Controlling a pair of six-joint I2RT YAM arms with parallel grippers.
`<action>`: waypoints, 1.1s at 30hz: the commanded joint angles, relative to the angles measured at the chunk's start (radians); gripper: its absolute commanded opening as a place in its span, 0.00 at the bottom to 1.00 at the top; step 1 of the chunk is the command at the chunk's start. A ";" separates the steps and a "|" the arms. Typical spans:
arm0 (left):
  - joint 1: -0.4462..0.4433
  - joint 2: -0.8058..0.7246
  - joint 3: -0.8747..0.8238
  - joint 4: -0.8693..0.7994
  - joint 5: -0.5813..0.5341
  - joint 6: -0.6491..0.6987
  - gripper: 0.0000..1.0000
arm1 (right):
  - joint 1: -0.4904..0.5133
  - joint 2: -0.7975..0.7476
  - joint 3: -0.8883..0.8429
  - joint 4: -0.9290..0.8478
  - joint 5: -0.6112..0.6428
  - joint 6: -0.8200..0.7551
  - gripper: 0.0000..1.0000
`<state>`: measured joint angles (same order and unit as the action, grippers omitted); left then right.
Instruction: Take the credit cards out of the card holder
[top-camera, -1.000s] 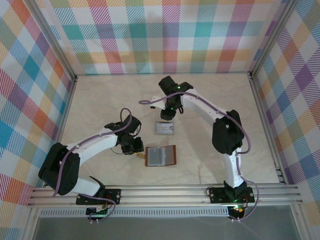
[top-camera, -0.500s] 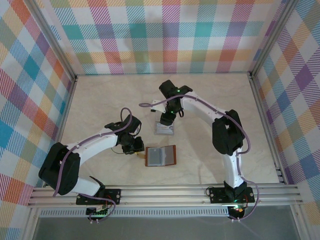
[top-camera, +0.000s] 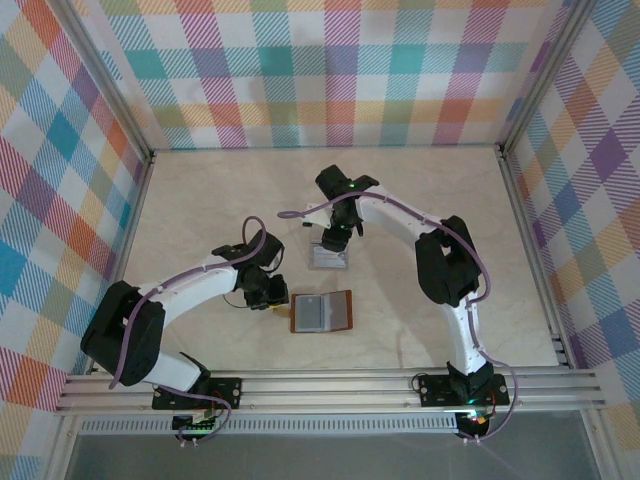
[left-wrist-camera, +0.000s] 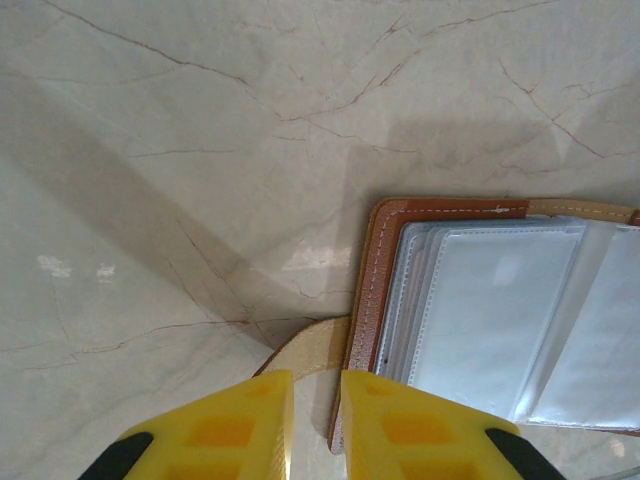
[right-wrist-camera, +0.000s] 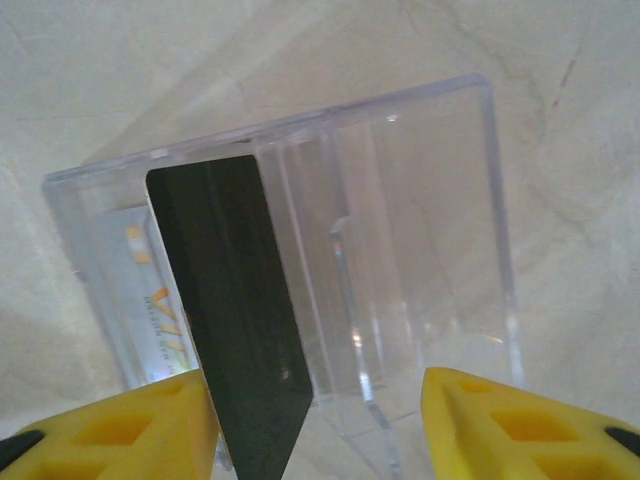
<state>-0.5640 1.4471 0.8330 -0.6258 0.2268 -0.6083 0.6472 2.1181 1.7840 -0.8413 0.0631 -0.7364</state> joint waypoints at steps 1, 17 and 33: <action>0.015 0.001 0.019 -0.012 0.017 0.018 0.20 | 0.002 -0.019 0.015 0.032 0.036 0.009 0.55; 0.015 -0.005 0.017 -0.015 0.014 0.019 0.20 | 0.002 -0.067 0.023 0.140 0.127 0.030 0.55; 0.016 -0.011 0.015 -0.017 0.012 0.018 0.21 | 0.002 -0.002 0.018 0.192 0.138 0.029 0.56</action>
<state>-0.5640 1.4471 0.8330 -0.6258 0.2268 -0.6083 0.6472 2.0850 1.7840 -0.6647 0.2016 -0.7174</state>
